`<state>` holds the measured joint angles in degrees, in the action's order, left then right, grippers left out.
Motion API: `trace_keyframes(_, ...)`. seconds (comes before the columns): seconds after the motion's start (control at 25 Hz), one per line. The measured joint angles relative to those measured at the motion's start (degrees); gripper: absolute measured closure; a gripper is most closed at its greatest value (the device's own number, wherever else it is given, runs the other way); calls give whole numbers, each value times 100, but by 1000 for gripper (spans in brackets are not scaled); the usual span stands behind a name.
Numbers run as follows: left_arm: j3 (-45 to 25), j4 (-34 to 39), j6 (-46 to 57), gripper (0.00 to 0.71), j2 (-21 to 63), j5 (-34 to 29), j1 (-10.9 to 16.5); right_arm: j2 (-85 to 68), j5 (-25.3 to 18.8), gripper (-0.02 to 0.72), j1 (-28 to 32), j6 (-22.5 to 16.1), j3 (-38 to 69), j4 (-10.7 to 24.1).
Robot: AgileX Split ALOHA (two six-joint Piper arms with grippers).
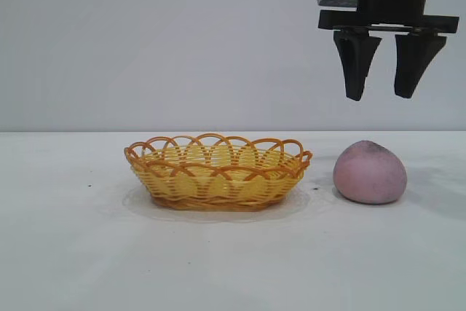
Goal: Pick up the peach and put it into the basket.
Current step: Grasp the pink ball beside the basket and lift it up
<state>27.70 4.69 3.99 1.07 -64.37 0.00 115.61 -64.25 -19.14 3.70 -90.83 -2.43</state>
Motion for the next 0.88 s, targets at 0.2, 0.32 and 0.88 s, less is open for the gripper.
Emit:
trace_keyframes(0.2,0,14,0,183,0,0,0,0,-293,317,-123,0,0,-113)
trace_keyframes(0.32,0,35,0,183,0,0,0,0,-374,314,-217,0,0,-210)
trace_keyframes(0.88,0,35,0,183,0,4,0,389,-26,375,-353,0,576,-339)
